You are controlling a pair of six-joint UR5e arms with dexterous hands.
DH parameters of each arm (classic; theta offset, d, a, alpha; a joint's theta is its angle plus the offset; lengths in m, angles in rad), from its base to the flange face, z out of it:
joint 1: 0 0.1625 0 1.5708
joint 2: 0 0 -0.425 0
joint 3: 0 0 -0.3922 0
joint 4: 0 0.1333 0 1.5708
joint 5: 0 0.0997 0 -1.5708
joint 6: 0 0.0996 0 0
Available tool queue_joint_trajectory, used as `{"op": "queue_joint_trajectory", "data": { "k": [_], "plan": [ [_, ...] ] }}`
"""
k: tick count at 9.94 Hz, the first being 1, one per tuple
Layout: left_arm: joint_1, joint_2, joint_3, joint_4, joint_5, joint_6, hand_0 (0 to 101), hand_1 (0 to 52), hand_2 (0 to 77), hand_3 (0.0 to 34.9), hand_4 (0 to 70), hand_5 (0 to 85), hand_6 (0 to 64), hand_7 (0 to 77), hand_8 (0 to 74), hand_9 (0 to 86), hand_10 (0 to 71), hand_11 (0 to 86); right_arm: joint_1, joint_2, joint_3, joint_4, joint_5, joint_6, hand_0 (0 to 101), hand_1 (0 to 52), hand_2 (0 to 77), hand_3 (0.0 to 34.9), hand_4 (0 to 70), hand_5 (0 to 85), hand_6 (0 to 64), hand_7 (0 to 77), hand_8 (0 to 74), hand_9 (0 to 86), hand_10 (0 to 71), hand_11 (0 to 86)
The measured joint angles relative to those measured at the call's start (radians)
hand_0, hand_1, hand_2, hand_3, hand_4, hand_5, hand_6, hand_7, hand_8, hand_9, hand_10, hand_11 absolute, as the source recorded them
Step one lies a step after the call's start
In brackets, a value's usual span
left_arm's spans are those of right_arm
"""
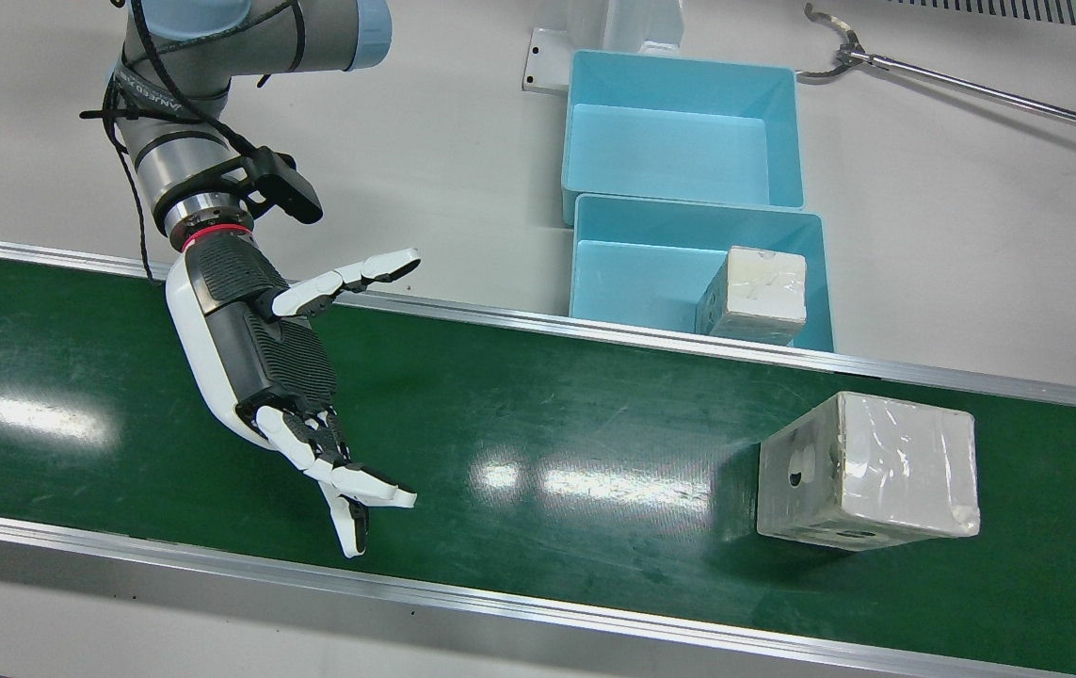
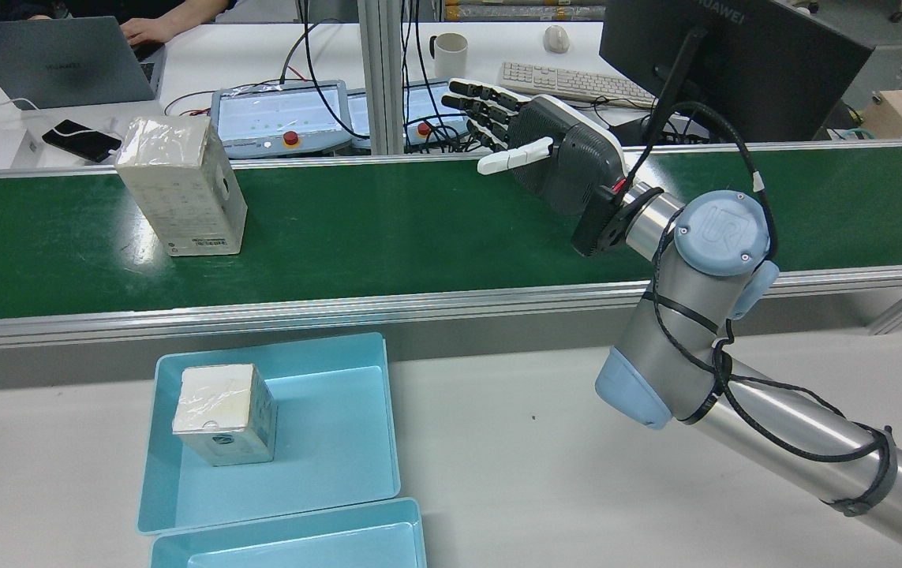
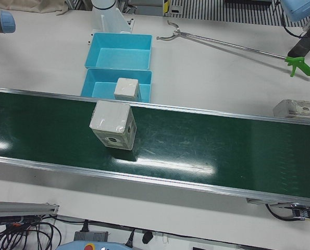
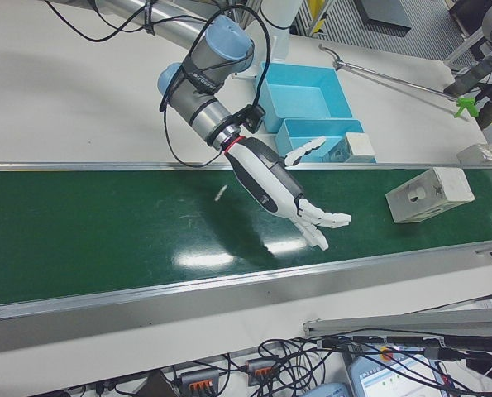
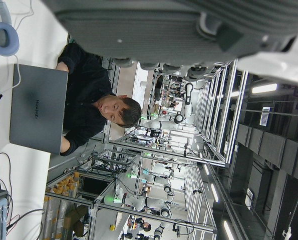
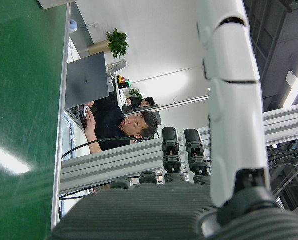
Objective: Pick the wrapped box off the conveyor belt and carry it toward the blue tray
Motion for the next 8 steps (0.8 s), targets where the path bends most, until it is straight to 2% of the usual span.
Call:
{"op": "queue_joint_trajectory", "data": {
  "k": [2, 3, 8],
  "plan": [
    [0.000, 0.000, 0.000, 0.000, 0.000, 0.000, 0, 0.0, 1.1, 0.0, 0.0, 1.1, 0.0, 0.5, 0.5, 0.5, 0.5, 0.0, 0.004, -0.002, 0.004, 0.000, 0.000, 0.002, 51, 17.5, 8.2, 2.2, 13.1, 16.9, 4.9, 18.5, 0.5, 2.2, 0.0, 1.6],
    [0.000, 0.000, 0.000, 0.000, 0.000, 0.000, 0, 0.0, 1.1, 0.0, 0.0, 1.1, 0.0, 0.5, 0.5, 0.5, 0.5, 0.0, 0.003, -0.005, 0.006, 0.001, 0.000, 0.004, 51, 18.5, 10.4, 0.4, 15.3, 18.5, 6.5, 18.0, 0.5, 2.2, 0.0, 1.6],
    [0.000, 0.000, 0.000, 0.000, 0.000, 0.000, 0, 0.0, 0.5, 0.0, 0.0, 1.1, 0.0, 0.5, 0.5, 0.5, 0.5, 0.0, -0.017, -0.012, 0.001, 0.003, 0.004, 0.005, 51, 18.5, 9.8, 0.5, 15.3, 18.0, 6.0, 20.2, 0.5, 2.2, 0.0, 1.6]
  ]
}}
